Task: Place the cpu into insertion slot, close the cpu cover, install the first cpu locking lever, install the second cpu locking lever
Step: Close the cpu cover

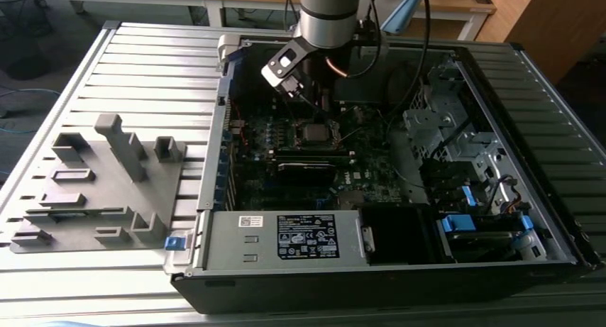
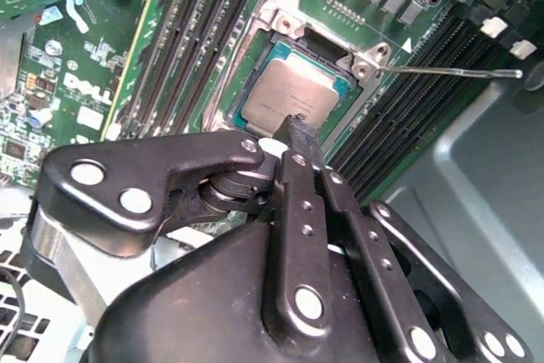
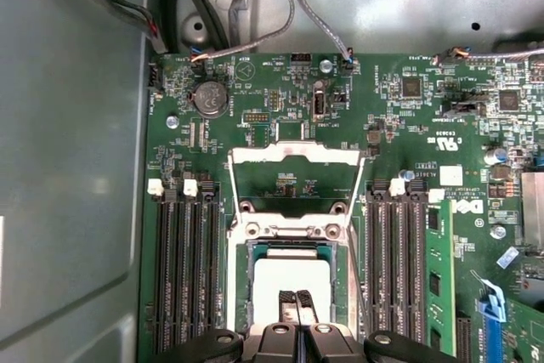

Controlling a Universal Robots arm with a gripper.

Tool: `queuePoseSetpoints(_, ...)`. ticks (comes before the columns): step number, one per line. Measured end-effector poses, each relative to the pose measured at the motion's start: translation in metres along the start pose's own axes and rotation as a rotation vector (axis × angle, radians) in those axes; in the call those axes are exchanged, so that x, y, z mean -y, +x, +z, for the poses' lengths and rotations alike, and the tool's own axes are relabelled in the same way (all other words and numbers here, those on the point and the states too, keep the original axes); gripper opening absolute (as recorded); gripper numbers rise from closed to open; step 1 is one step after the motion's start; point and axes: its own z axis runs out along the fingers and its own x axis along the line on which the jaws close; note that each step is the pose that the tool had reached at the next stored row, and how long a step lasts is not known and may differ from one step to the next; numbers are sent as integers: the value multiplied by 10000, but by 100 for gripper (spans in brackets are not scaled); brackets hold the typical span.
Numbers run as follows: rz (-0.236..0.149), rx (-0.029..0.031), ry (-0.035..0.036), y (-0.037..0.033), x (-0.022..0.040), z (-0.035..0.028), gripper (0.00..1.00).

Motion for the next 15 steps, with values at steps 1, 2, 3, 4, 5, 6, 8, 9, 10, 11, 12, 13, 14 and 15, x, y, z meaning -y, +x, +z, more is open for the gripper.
queuePoseSetpoints(1, 0, 0, 0, 0, -1, -15, 11)
queuePoseSetpoints(2, 0, -1, 0, 1, -2, -31, 11)
queuePoseSetpoints(3, 0, -1, -1, 1, -4, -48, 11)
queuePoseSetpoints(4, 0, -1, 1, 2, -5, -71, 11)
queuePoseSetpoints(5, 0, -1, 1, 2, -7, -92, 11)
queuePoseSetpoints(6, -1, -1, 0, 3, -8, -111, 11)
queuePoseSetpoints(8, -1, 1, 1, 4, -11, -145, 11)
queuePoseSetpoints(9, -1, 0, 0, 4, -11, -151, 11)
queuePoseSetpoints(10, -1, -2, -2, 4, -12, -151, 11)
queuePoseSetpoints(11, -1, -2, -1, 4, -12, -151, 11)
queuePoseSetpoints(12, 0, -1, 0, 4, -12, -161, 11)
queuePoseSetpoints(13, 0, -1, 0, 5, -13, -173, 11)
queuePoseSetpoints(14, 0, -1, 0, 5, -13, -175, 11)
queuePoseSetpoints(15, 0, 0, 0, 5, -13, -176, 11)
